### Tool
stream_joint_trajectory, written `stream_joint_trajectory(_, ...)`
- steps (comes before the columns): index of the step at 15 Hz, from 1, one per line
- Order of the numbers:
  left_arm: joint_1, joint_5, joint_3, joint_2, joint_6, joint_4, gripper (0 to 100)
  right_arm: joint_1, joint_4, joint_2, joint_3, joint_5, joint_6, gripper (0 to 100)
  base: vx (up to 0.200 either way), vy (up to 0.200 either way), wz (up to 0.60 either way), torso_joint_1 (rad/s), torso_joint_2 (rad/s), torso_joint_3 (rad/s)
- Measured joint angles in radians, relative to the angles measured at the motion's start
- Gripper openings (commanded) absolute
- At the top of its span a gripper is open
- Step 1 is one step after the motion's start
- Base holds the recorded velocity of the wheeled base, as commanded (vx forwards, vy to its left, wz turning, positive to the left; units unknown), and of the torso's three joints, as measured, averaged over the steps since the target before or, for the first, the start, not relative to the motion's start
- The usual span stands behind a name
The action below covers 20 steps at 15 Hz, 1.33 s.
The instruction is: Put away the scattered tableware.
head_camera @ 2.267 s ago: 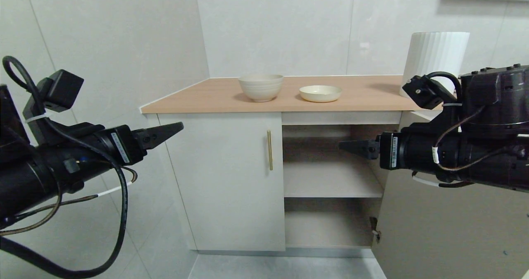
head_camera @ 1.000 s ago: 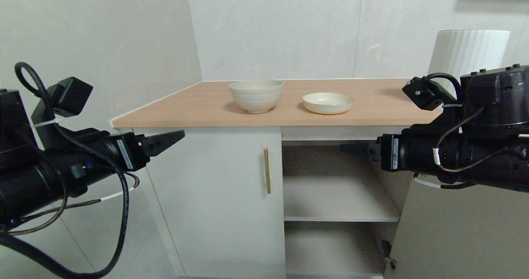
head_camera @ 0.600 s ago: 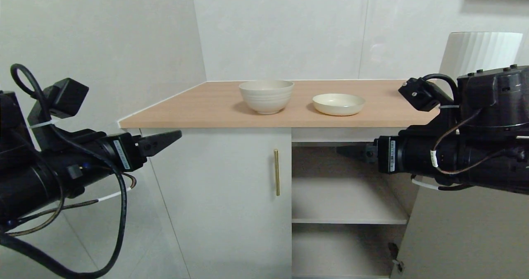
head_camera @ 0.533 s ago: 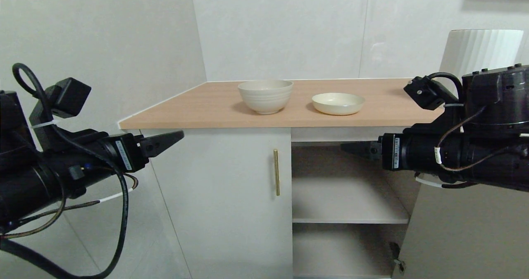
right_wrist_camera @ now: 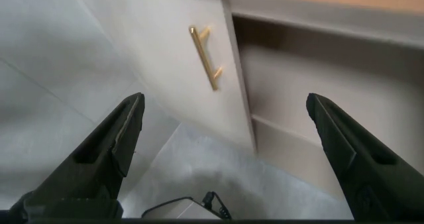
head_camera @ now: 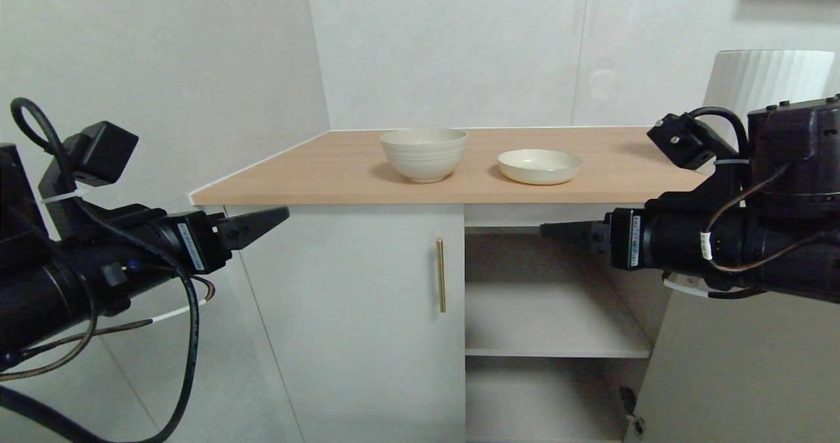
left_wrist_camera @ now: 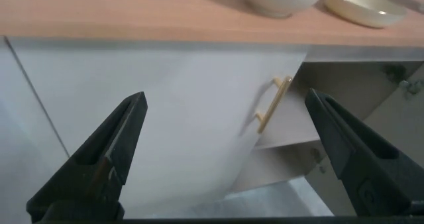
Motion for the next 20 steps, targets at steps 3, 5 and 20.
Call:
stream_joint_trajectory(3, 0.0, 0.0, 0.003, -0.009, -0.001, -0.003, 100, -0.001, 0.024, -0.035, 0.011, 0.017, 0.004, 100, 0.067, 0.0, 0.0, 0.001, 0.0, 0.004)
stream_joint_trajectory(5, -0.001, -0.001, 0.004, -0.017, -0.004, -0.003, 100, -0.003, 0.025, -0.056, 0.019, 0.028, 0.003, 100, 0.0, 0.0, 0.0, 0.0, 0.0, 0.0)
stream_joint_trajectory(20, -0.004, -0.056, 0.004, 0.003, -0.005, -0.011, 100, -0.008, 0.018, -0.05, 0.027, 0.024, -0.003, 100, 0.0, 0.0, 0.0, 0.08, -0.24, -0.166)
